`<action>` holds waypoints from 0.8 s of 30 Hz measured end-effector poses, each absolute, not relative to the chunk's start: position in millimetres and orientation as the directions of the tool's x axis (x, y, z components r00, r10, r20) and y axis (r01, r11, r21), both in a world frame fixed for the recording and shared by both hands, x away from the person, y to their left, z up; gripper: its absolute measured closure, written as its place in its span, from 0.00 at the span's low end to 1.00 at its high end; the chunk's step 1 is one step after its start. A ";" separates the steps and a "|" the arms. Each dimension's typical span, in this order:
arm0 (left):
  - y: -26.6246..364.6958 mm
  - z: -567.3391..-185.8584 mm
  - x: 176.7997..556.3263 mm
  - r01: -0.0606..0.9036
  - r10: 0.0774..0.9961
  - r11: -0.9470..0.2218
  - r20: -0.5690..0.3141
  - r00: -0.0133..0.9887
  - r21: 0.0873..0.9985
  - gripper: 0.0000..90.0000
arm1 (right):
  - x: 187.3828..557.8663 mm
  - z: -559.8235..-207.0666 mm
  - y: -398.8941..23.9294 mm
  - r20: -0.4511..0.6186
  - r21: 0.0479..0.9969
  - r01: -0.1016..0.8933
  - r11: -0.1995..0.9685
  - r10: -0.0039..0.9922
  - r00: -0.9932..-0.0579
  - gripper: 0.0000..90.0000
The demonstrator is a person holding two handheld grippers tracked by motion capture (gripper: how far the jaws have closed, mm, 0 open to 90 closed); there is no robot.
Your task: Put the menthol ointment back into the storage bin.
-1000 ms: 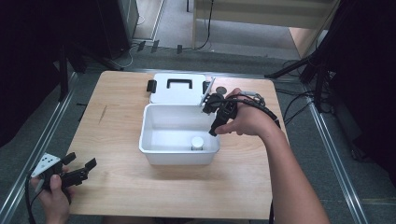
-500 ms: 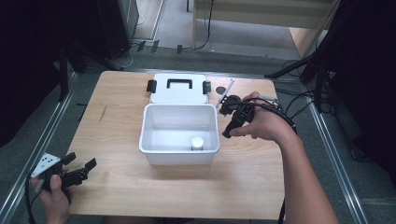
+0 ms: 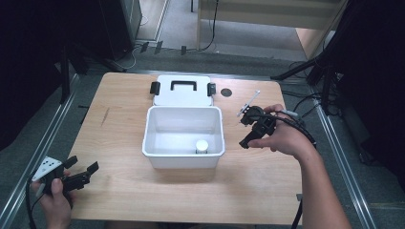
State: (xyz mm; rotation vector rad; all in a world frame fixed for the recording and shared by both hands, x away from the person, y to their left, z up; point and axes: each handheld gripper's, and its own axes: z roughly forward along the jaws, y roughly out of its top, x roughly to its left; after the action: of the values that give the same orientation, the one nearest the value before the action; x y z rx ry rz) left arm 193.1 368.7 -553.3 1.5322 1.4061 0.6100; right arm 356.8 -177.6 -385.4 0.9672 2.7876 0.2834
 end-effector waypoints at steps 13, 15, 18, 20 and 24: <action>368.4 -553.4 193.2 0.483 0.950 0.095 -0.224 0.217 0.871 0.09 | 344.0 -418.4 -218.3 -0.063 0.288 0.659 0.695 0.700 -0.711 0.22; 368.2 -553.3 193.2 0.483 0.950 0.095 -0.224 0.217 0.871 0.09 | 342.0 -424.1 -223.5 -0.061 0.304 0.669 0.678 0.715 -0.697 0.23; 368.1 -553.3 193.1 0.482 0.950 0.095 -0.224 0.216 0.871 0.09 | 338.5 -433.6 -230.9 -0.055 0.333 0.679 0.654 0.732 -0.679 0.25; 368.0 -553.3 193.2 0.482 0.950 0.095 -0.223 0.216 0.871 0.09 | 335.2 -440.6 -234.8 -0.053 0.347 0.682 0.644 0.739 -0.671 0.25; 368.0 -553.2 193.0 0.484 0.951 0.094 -0.223 0.216 0.870 0.09 | 328.3 -454.2 -242.6 -0.033 0.368 0.691 0.622 0.752 -0.659 0.25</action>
State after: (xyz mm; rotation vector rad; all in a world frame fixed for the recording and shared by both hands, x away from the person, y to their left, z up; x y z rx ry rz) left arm 193.0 368.0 -553.2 1.5334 1.4083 0.6138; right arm 328.3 -242.6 -454.2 1.1956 2.6605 0.4875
